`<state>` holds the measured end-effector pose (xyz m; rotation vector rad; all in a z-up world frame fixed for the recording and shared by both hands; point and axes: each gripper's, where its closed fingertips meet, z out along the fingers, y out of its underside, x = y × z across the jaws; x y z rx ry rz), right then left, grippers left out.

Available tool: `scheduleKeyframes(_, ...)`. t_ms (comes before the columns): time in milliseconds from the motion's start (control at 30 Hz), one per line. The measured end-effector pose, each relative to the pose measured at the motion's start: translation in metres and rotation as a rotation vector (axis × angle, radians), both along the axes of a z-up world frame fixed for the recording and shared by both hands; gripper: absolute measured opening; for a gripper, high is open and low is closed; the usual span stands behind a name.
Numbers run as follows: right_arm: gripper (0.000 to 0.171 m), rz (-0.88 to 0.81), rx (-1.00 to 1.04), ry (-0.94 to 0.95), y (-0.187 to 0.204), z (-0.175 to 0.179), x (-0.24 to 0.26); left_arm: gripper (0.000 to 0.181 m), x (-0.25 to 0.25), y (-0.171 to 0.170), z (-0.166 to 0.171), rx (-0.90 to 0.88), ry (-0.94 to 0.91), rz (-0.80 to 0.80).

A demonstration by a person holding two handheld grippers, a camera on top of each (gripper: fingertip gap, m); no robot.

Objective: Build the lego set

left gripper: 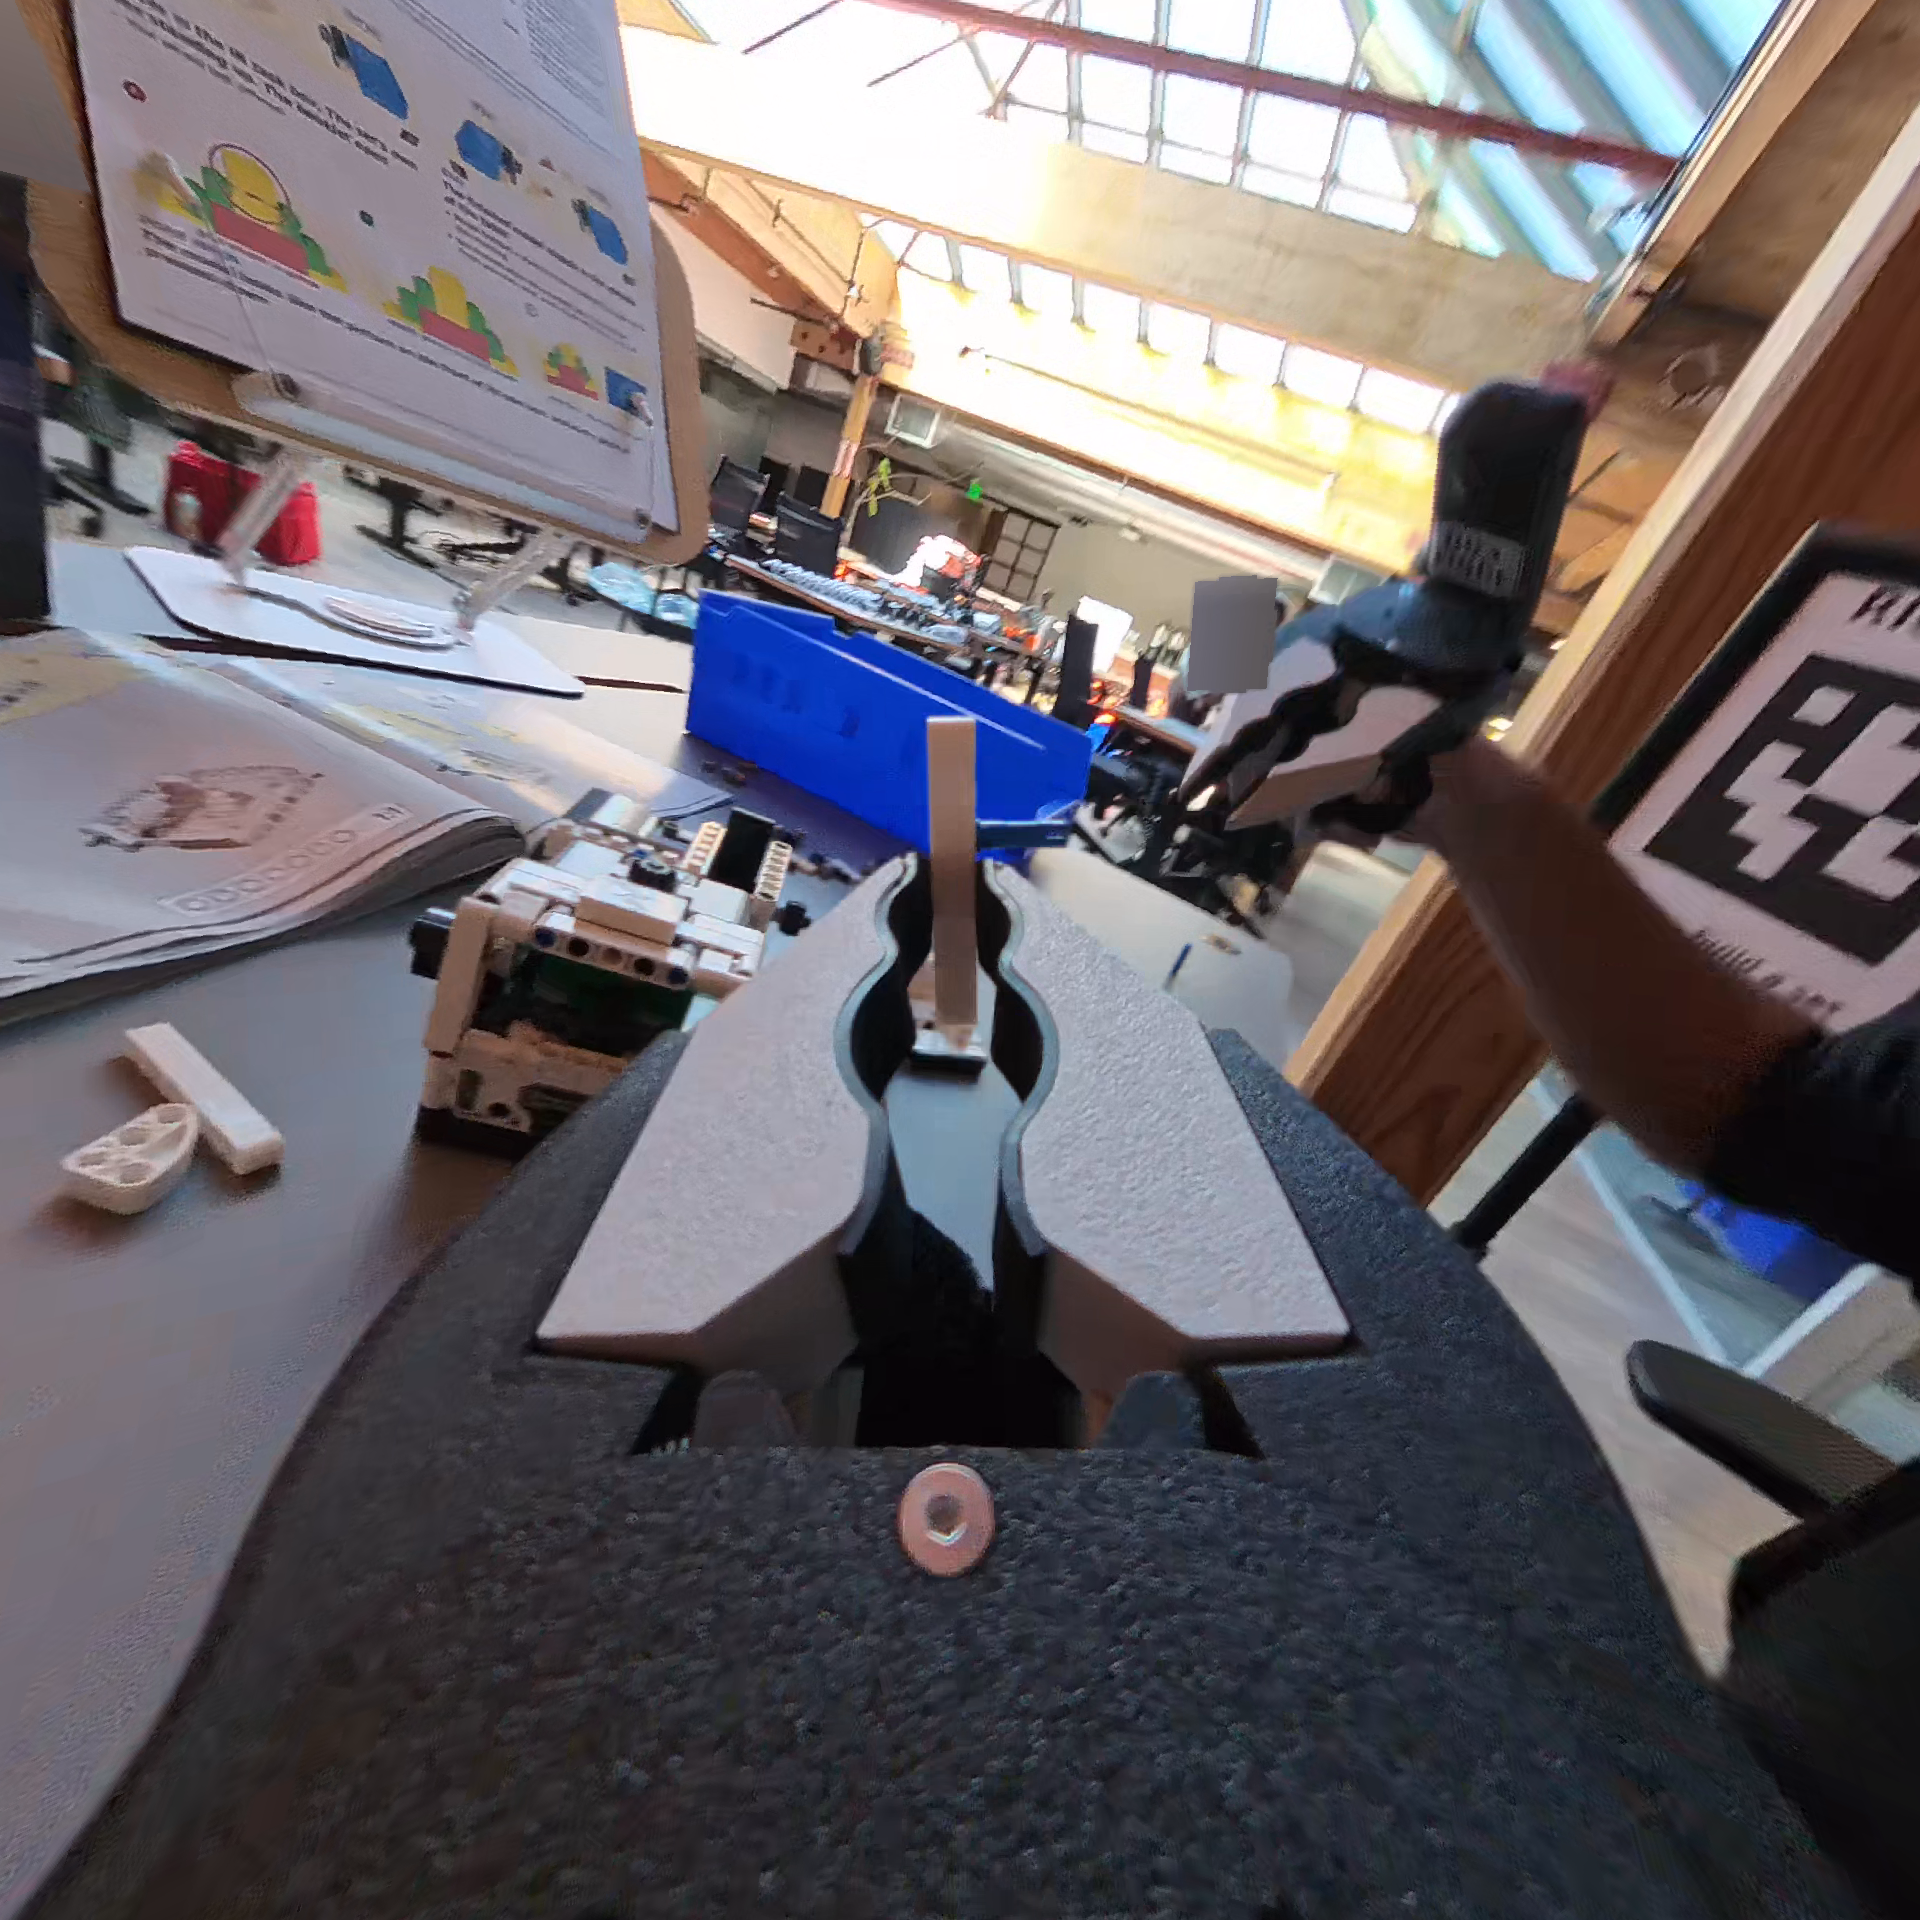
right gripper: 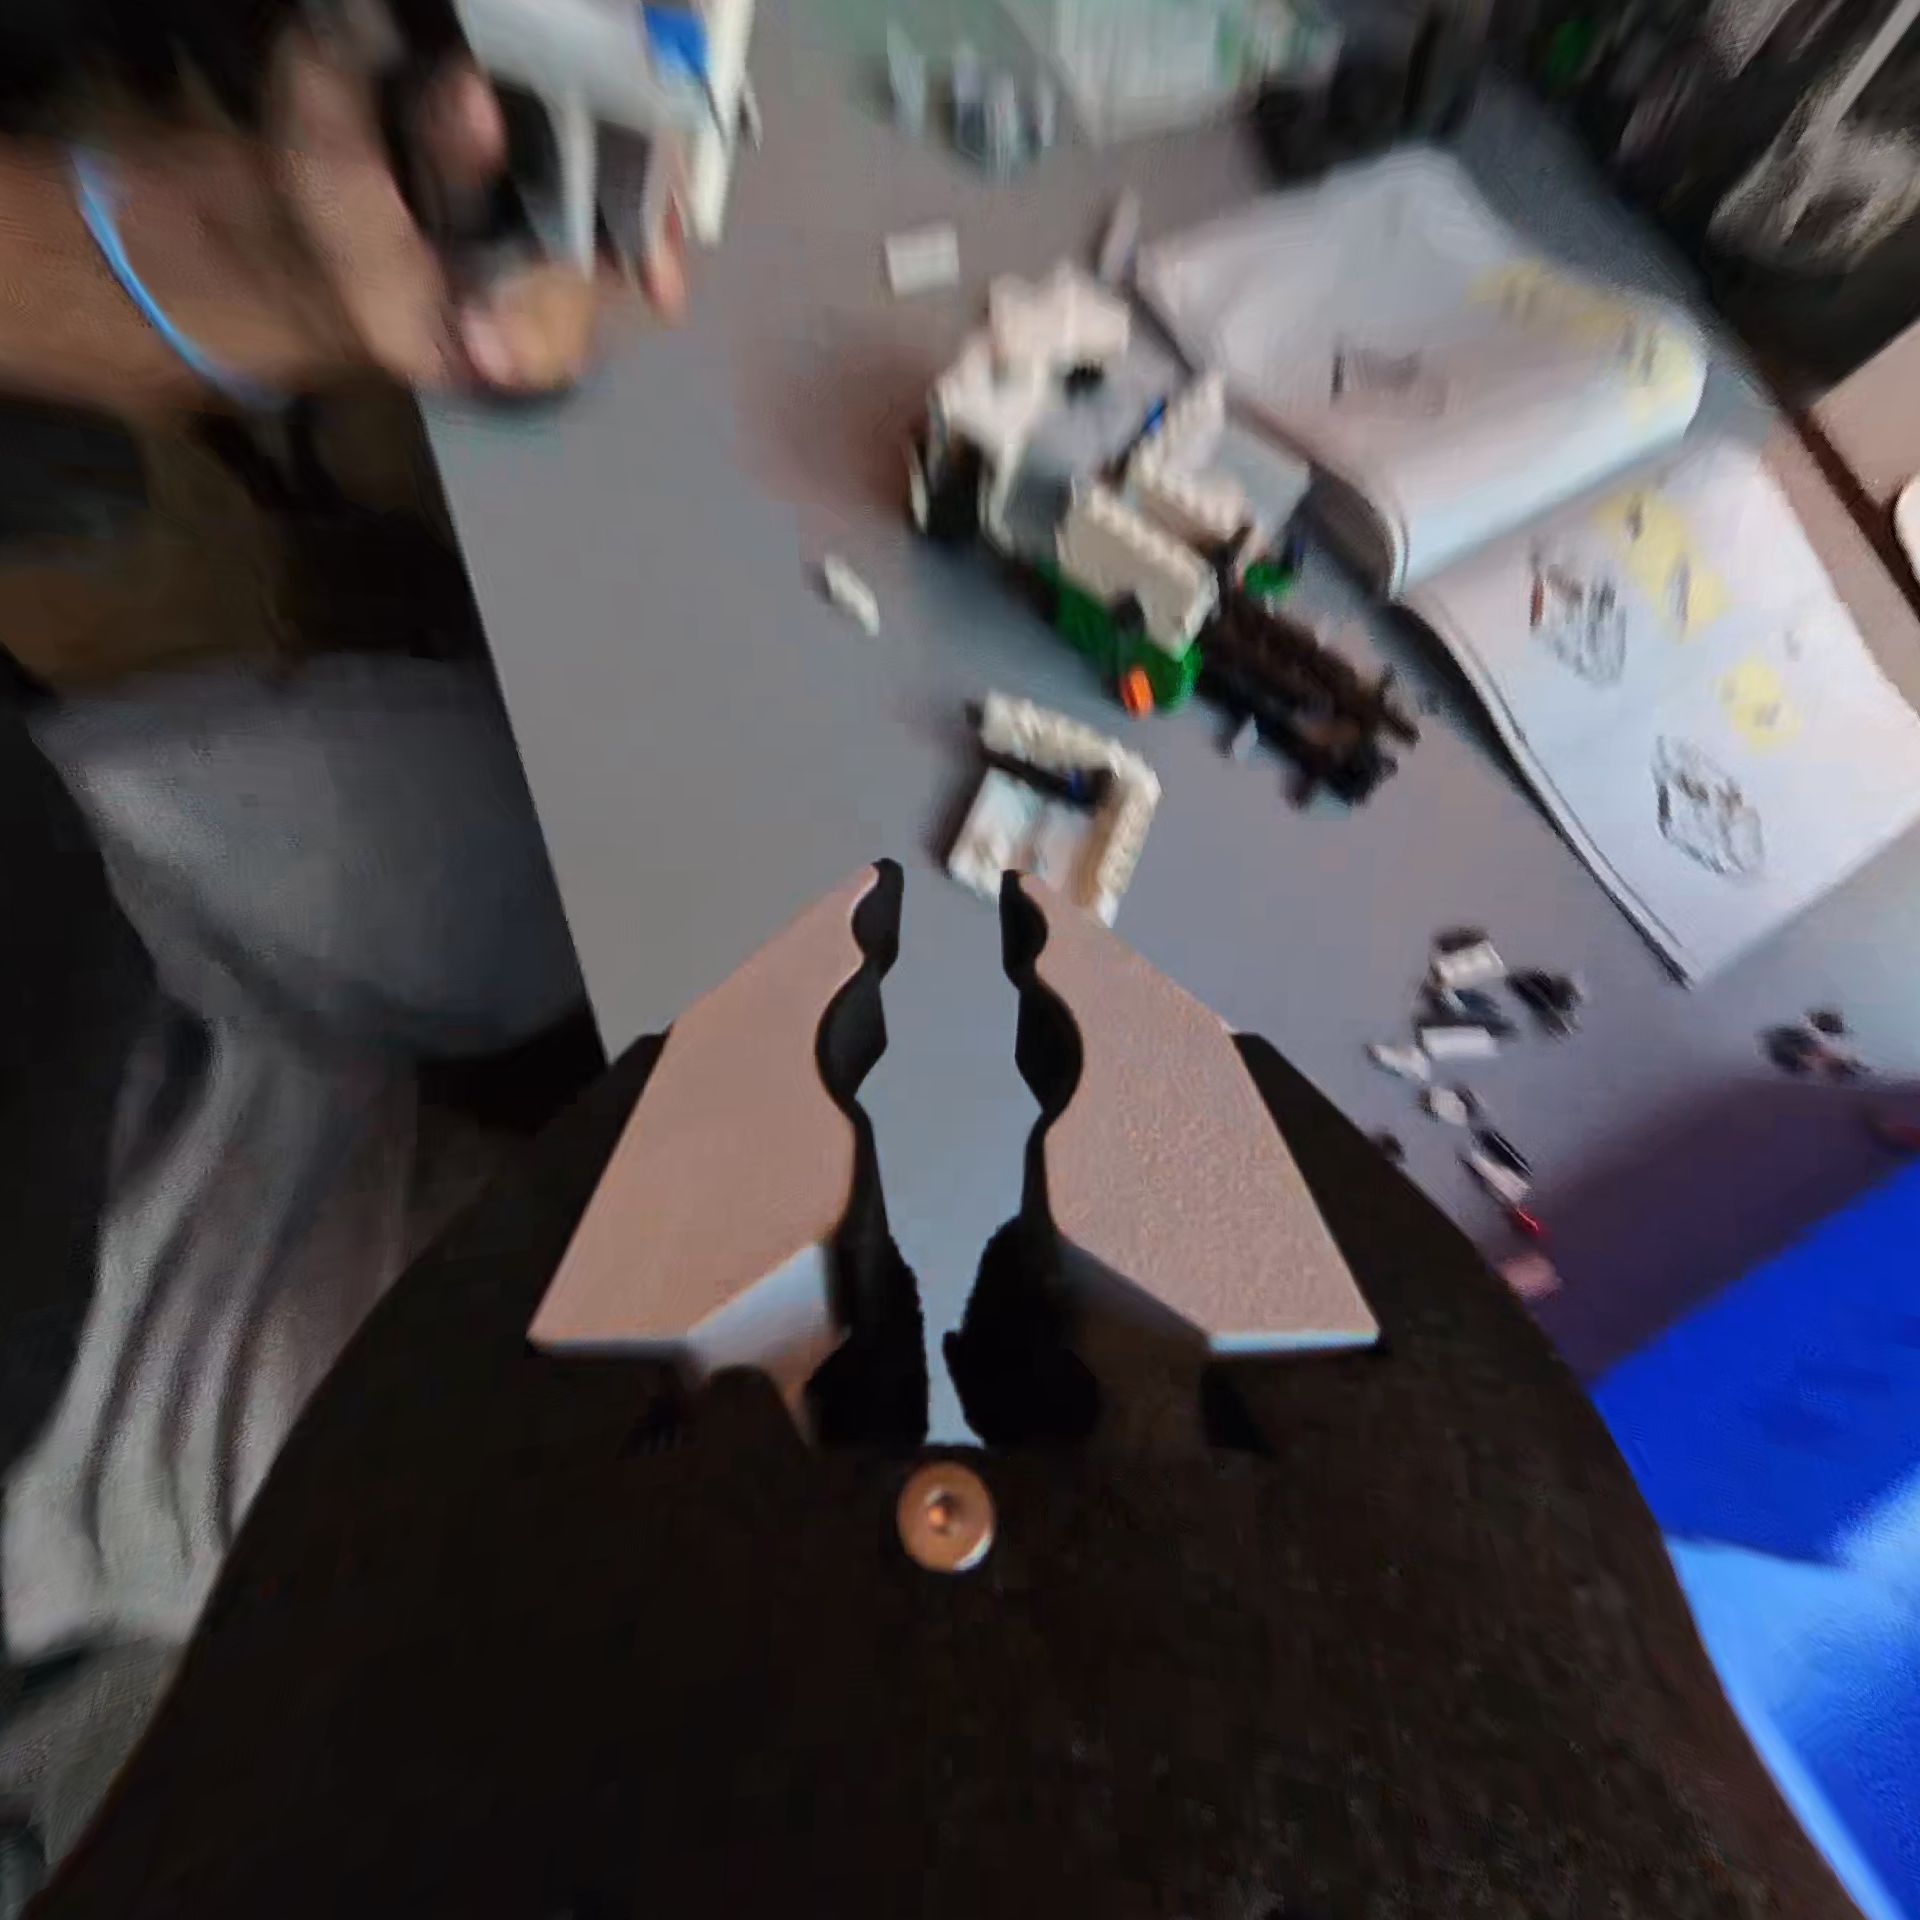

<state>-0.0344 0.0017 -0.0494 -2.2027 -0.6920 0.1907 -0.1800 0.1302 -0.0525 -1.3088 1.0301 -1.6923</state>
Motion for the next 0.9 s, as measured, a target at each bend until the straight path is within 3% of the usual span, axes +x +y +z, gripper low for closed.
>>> scheduleKeyframes(133,0.020,-0.010,0.156,0.382,0.012,0.004,-0.076,0.007,0.001,-0.006,0.006,-0.172,-0.060,-0.093)
scheduleKeyframes(233,0.028,-0.069,0.215,0.454,0.040,-0.010,-0.111,0.007,0.005,-0.023,0.014,-0.375,-0.090,-0.200)
scheduleKeyframes(300,0.029,-0.111,0.290,0.366,0.057,-0.018,-0.127,0.007,0.008,-0.029,0.019,-0.452,-0.083,-0.209)
scheduleKeyframes(467,0.030,-0.256,0.511,0.096,0.080,-0.010,-0.142,0.006,0.012,-0.040,0.013,-0.409,-0.029,-0.142)
scheduleKeyframes(600,0.021,-0.273,0.476,0.054,0.089,-0.017,-0.148,0.007,0.016,-0.051,0.009,-0.420,-0.008,-0.164)
scheduleKeyframes(667,0.011,-0.267,0.487,-0.008,0.087,-0.017,-0.142,0.007,0.016,-0.051,0.008,-0.404,0.007,-0.171)
scheduleKeyframes(833,0.006,-0.136,0.412,-0.167,0.075,-0.025,-0.134,0.008,0.013,-0.064,-0.004,-0.242,0.113,-0.233)
scheduleKeyframes(900,0.006,-0.057,0.384,-0.219,0.068,-0.026,-0.131,0.016,0.012,-0.067,-0.010,-0.172,0.165,-0.261)
